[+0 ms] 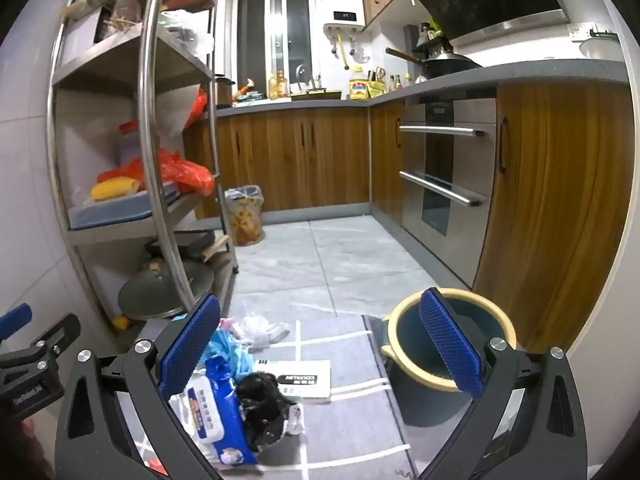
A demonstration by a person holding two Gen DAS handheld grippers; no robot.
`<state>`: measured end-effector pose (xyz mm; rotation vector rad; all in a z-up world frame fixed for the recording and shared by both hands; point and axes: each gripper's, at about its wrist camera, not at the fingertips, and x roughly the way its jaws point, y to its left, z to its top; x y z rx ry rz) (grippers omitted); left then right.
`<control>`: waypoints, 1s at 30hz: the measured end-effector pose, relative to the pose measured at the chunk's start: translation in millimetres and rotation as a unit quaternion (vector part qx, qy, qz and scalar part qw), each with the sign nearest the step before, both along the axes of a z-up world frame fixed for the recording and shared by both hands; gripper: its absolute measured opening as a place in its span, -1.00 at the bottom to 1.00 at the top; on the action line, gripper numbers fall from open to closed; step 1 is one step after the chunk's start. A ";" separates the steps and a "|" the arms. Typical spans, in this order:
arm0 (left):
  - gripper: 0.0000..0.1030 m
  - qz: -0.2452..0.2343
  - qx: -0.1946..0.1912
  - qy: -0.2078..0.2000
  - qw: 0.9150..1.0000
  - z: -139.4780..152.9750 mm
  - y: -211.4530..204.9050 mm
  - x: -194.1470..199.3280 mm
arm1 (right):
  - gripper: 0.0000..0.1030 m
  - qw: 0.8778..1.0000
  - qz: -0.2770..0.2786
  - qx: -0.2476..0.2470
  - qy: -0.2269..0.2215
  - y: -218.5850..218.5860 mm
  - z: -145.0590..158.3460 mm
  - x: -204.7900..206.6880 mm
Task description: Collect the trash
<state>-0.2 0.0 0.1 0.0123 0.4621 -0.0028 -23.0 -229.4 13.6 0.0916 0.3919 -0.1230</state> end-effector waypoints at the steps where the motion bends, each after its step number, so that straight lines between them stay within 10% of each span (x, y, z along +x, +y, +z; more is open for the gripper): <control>1: 0.90 0.001 0.000 -0.001 1.000 0.2 0.2 -0.5 | 0.93 1.000 0.000 -0.003 0.000 0.6 0.1 0.0; 30: 0.90 0.001 -0.003 0.002 1.000 4.7 -2.6 2.4 | 0.93 1.000 0.001 -0.001 0.002 2.1 -2.3 0.5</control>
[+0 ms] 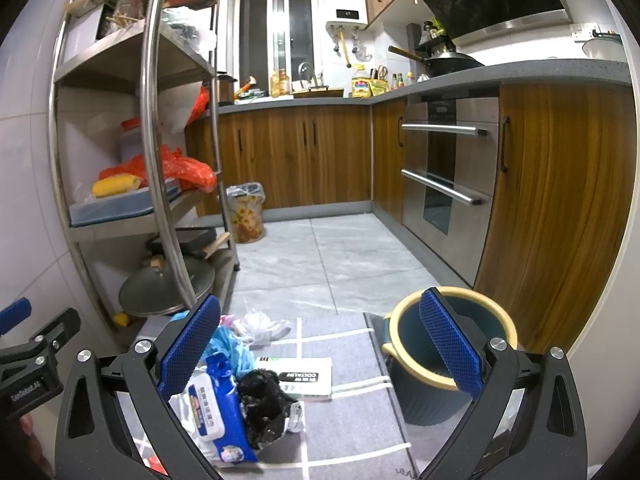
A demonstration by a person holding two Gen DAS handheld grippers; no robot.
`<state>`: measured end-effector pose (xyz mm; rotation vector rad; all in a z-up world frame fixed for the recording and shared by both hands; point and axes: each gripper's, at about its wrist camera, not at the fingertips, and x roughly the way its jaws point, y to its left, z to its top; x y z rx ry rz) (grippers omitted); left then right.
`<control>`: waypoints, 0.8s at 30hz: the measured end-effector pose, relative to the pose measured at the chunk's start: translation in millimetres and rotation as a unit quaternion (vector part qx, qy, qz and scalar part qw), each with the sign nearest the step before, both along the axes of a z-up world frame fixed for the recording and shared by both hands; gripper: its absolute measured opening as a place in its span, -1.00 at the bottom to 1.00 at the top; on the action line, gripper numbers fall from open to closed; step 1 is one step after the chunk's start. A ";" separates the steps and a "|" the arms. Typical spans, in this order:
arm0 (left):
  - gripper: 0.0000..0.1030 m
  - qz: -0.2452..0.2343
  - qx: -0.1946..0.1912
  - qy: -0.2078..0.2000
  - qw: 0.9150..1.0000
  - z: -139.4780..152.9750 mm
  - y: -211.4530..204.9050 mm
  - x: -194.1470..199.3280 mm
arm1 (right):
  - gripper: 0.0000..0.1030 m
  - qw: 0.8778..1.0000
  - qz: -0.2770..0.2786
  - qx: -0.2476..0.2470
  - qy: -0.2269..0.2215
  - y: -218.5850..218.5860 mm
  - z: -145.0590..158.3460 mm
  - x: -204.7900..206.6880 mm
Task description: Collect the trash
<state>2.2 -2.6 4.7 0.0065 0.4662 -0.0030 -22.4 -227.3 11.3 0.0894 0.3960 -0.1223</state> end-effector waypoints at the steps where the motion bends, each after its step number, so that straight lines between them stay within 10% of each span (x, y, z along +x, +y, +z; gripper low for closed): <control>1: 0.90 0.000 0.000 0.000 1.000 -0.3 0.5 -0.4 | 0.93 1.000 0.000 0.000 0.000 0.0 0.0 -0.1; 24: 0.90 -0.004 0.000 -0.001 1.000 3.7 -3.8 -7.0 | 0.93 1.000 0.001 -0.001 0.002 -1.0 -0.3 3.1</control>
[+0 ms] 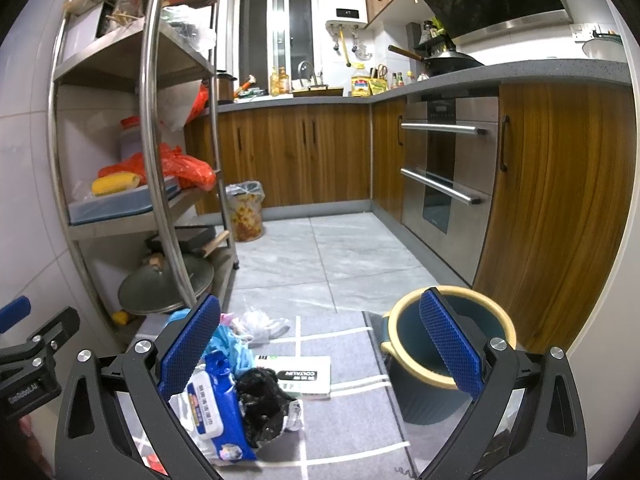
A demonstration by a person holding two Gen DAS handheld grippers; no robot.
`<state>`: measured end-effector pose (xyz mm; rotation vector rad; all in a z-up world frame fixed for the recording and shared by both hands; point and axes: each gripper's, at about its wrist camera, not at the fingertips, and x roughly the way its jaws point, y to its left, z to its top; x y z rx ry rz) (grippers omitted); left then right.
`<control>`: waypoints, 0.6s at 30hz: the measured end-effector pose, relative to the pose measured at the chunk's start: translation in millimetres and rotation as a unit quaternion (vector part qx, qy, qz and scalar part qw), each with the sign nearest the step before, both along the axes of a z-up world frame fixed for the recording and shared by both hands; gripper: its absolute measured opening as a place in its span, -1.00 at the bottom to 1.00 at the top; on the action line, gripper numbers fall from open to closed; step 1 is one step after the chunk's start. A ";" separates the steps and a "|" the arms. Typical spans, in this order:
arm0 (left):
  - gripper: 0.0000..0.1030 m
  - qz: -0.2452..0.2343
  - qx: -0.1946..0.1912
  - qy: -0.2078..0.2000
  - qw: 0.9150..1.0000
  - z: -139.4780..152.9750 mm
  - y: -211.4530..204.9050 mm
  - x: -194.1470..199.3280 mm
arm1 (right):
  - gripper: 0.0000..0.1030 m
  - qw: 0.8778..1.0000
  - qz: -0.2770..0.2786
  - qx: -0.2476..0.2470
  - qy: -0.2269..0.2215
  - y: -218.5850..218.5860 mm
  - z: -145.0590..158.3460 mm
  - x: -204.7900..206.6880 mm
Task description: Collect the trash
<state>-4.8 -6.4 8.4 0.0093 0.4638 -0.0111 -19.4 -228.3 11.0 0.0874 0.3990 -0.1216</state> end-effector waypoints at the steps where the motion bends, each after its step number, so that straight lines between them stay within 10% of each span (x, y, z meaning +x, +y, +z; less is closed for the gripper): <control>1: 0.90 0.000 0.000 0.000 1.000 0.2 -1.1 -0.4 | 0.93 1.000 0.000 0.000 0.001 0.0 0.2 0.6; 18: 0.90 0.000 0.000 0.000 1.000 1.1 -2.6 -0.9 | 0.93 1.000 0.000 -0.002 0.003 2.2 -1.3 -3.0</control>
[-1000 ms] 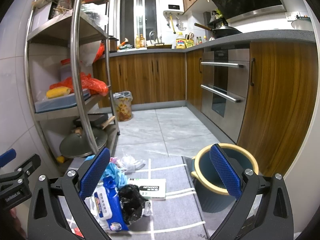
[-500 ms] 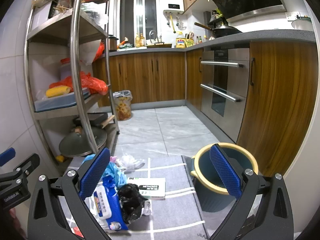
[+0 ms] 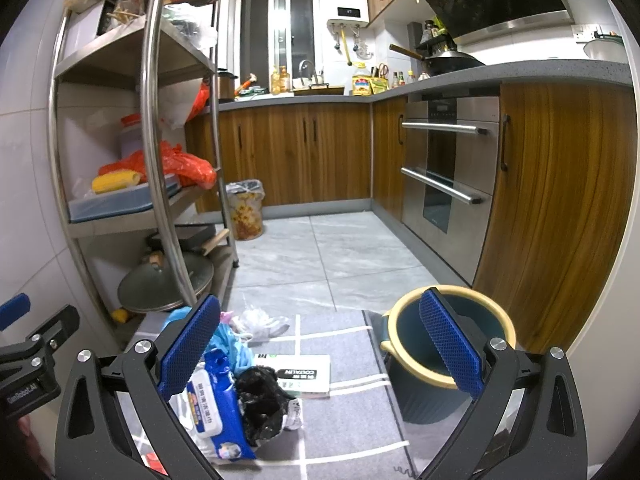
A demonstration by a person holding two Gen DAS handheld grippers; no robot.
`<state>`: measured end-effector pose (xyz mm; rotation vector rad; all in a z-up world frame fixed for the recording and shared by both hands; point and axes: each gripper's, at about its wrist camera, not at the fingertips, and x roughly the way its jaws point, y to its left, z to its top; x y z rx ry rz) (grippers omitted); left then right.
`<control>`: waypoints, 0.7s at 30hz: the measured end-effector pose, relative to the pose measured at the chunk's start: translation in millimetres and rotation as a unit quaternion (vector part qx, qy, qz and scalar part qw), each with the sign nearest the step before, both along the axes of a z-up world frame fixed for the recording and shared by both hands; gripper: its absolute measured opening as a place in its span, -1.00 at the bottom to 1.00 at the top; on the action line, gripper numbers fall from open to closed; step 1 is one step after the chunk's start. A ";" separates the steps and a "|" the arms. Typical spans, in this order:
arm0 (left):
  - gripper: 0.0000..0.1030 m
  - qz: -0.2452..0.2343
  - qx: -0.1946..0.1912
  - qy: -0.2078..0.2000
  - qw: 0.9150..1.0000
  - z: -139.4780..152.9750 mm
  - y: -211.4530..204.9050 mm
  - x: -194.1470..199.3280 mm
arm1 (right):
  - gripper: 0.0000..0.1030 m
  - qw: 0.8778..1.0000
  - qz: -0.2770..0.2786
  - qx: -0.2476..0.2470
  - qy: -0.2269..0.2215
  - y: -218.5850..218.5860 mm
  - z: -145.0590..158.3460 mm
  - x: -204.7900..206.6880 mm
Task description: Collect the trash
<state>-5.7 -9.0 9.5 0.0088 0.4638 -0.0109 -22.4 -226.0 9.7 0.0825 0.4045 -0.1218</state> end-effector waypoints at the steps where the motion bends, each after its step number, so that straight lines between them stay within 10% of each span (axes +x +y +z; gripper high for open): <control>1: 0.90 0.000 0.000 0.001 1.000 0.2 -0.7 -0.1 | 0.93 1.000 0.000 0.000 0.000 0.4 -0.6 -0.9; 21: 0.90 0.000 0.001 0.000 1.000 0.1 -2.3 -0.9 | 0.93 1.000 0.000 0.000 0.001 1.0 -1.2 -0.4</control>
